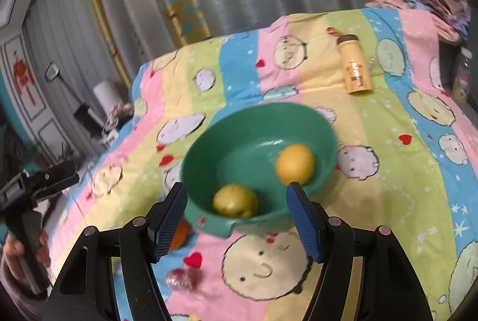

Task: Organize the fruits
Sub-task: 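Move the right gripper back and grasp a plastic-wrapped red fruit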

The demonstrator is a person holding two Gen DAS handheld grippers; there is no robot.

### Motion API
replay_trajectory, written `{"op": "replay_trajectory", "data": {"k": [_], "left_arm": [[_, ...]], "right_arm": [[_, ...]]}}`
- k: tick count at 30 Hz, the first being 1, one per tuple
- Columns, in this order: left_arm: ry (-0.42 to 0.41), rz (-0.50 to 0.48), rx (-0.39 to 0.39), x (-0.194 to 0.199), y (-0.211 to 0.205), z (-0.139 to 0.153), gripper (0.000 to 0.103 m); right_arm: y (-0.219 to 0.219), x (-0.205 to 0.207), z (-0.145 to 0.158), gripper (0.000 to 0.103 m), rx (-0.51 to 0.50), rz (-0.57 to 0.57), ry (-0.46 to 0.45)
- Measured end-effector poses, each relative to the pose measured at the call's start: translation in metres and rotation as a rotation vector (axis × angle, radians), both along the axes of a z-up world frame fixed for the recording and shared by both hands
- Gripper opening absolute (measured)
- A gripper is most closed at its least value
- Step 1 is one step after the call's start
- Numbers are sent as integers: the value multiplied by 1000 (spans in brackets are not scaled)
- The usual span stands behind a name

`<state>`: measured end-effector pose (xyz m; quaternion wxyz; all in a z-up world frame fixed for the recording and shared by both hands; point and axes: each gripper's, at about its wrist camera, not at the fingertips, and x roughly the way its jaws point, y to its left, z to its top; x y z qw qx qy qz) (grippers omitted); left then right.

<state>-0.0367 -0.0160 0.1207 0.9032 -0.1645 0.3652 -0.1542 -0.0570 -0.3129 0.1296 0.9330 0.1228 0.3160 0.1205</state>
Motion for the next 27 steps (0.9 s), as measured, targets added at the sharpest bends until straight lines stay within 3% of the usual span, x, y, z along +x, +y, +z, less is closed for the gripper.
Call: {"op": "replay_trajectory", "data": {"k": [3, 7, 9, 10, 11, 12, 14, 16, 22, 24, 27], "left_arm": [[47, 35, -73, -3, 13, -12, 103], [22, 45, -108, -17, 18, -15, 103], [-42, 61, -45, -23, 15, -12, 103], [-114, 63, -8, -29, 13, -10, 103], [-192, 38, 10, -35, 11, -9, 103], [-209, 7, -3, -36, 12, -10, 103], [-130, -72, -90, -30, 13, -19, 103], [-29, -115, -113, -20, 11, -32, 103], [49, -209, -44, -13, 0, -58, 102], [61, -230, 30, -13, -11, -63, 102], [79, -250, 81, -14, -18, -71, 101]], "right_arm": [[17, -9, -10, 69, -5, 37, 28], [39, -19, -26, 69, -30, 86, 70], [48, -23, -32, 69, -45, 114, 90], [54, -24, -37, 69, -64, 132, 105], [57, -25, -38, 69, -75, 139, 112], [60, -25, -40, 69, -86, 150, 119], [66, -25, -43, 69, -96, 177, 129], [70, -24, -47, 69, -104, 196, 146], [85, -21, -66, 69, -210, 241, 213], [89, -21, -68, 69, -193, 271, 218], [94, -20, -72, 69, -180, 305, 229]]}}
